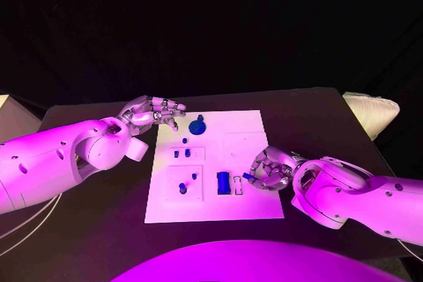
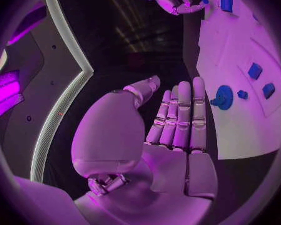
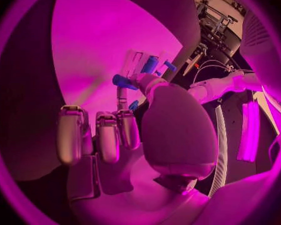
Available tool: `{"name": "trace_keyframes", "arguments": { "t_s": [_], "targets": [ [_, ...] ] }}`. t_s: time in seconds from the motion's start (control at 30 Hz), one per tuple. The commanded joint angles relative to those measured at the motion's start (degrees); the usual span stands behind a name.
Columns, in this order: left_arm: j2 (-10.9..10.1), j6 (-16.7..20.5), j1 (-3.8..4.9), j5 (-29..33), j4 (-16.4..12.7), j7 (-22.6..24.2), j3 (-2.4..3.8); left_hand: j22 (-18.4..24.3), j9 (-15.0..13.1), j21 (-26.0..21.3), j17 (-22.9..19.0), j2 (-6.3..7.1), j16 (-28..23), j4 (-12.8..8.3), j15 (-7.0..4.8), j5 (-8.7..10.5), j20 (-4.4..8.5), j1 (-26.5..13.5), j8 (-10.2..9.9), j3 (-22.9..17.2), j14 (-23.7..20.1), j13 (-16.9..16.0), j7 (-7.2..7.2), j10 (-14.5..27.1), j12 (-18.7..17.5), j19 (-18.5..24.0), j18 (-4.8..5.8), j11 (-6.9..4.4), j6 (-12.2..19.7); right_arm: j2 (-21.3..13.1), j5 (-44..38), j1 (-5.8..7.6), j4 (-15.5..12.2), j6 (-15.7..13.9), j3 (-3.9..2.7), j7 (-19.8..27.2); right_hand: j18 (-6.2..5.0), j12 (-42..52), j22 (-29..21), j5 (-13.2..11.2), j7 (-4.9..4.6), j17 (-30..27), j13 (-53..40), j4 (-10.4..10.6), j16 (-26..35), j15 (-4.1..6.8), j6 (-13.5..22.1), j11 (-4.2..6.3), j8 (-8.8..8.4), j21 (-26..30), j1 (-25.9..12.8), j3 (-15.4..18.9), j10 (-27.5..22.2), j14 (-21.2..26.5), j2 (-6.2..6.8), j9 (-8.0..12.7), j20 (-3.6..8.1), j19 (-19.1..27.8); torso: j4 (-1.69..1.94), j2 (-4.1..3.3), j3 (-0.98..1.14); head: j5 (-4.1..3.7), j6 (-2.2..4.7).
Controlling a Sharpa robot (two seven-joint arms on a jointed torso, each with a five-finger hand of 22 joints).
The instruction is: Assemble the parts on the task board
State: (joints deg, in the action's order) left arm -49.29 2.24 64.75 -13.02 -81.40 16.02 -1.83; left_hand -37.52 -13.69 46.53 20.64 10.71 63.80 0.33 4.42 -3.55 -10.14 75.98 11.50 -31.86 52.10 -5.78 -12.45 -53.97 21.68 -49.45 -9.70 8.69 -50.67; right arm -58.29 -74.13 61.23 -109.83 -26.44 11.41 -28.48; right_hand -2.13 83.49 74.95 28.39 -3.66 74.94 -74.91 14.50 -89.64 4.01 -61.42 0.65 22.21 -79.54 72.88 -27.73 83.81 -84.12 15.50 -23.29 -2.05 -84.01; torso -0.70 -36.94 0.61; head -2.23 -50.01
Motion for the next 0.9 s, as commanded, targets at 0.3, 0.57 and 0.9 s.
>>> {"name": "trace_keyframes", "arguments": {
  "t_s": [0.3,0.57,0.9],
  "targets": [
    [0.03,-0.49,0.0,0.25,-0.34,0.45,0.04,0.1,0.05,-0.16,-0.04,-0.16,0.22,0.19,0.38,-0.18,-0.12,-0.1,0.27,0.0,-0.16,0.07,0.05,0.34,0.19,-0.46,-0.84,0.06,0.55,2.84,5.45,-0.31,1.6,3.37,0.13,-3.62,0.33,1.69,12.67,-2.66,0.57,15.06,-12.66,1.89,-0.36,0.52,-0.85,0.5,0.66,-1.01,-5.25,2.05,4.66,-5.88,-1.63,-0.25,0.34,-3.27,0.03,-0.02,0.05,0.19,0.01],
    [0.03,-0.56,0.0,0.25,-0.42,0.3,0.04,0.1,0.05,-0.16,-0.04,-0.16,0.22,0.19,0.38,-0.18,-0.12,-0.1,0.27,0.0,-0.16,0.07,0.05,0.34,0.19,-0.46,-0.84,0.06,0.55,4.39,6.02,-0.65,2.43,3.72,0.15,-4.18,0.41,2.45,12.78,-2.24,0.61,15.06,-13.07,1.91,-0.36,0.53,-1.13,0.53,0.72,-1.48,-6.9,3.24,4.91,-5.88,-1.76,-0.15,0.36,-3.4,0.09,-0.06,0.0,0.34,0.01],
    [-0.05,-0.58,0.0,0.25,-0.51,0.15,0.04,0.22,0.08,-0.3,-0.04,-0.18,0.25,0.33,0.39,-0.18,-0.11,-0.1,0.31,0.03,-0.18,0.1,0.04,0.44,0.34,-0.58,-0.83,0.07,0.58,5.26,6.19,-0.7,2.84,3.39,0.16,-4.31,0.47,2.84,12.86,-2.18,0.64,15.06,-13.27,1.89,-0.36,0.53,-1.22,0.54,0.76,-1.79,-7.01,3.37,5.04,-5.88,-1.78,-0.15,0.36,-3.49,0.0,-0.01,0.04,0.6,0.01]
  ]
}}
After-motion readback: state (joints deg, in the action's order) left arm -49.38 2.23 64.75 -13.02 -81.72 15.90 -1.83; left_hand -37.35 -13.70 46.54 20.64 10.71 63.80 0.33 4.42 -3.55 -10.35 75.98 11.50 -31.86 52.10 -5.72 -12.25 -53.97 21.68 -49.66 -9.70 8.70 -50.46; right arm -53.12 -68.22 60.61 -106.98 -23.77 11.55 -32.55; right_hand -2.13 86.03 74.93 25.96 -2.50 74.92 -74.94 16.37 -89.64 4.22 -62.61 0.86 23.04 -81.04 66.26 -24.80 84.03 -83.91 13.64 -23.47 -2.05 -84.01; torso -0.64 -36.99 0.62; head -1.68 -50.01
